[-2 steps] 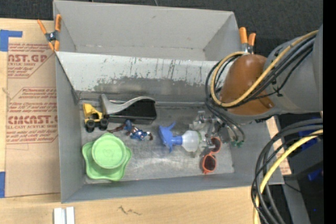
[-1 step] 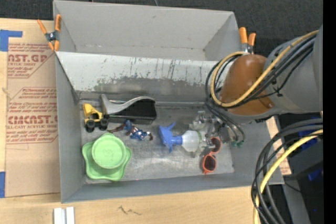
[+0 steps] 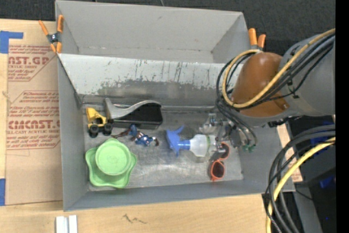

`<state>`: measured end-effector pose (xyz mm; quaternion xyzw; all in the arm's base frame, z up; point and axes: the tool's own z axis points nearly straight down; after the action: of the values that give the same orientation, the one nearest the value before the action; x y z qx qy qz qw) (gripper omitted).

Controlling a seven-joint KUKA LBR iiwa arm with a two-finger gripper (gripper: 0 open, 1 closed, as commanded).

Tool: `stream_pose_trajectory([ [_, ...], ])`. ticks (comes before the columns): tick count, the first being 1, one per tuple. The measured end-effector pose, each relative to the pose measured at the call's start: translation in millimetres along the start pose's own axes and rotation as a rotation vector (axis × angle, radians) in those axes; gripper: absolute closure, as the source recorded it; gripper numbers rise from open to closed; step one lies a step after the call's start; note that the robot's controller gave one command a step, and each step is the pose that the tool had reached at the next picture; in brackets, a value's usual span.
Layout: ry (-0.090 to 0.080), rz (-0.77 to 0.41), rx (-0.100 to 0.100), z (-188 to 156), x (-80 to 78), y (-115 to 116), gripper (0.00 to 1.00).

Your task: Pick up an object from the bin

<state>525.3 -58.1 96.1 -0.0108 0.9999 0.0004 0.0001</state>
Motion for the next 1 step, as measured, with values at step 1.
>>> stream_pose_trajectory([
  [1,0.000,-0.046,0.001,-25.1,-11.0,-2.3,1.00],
])
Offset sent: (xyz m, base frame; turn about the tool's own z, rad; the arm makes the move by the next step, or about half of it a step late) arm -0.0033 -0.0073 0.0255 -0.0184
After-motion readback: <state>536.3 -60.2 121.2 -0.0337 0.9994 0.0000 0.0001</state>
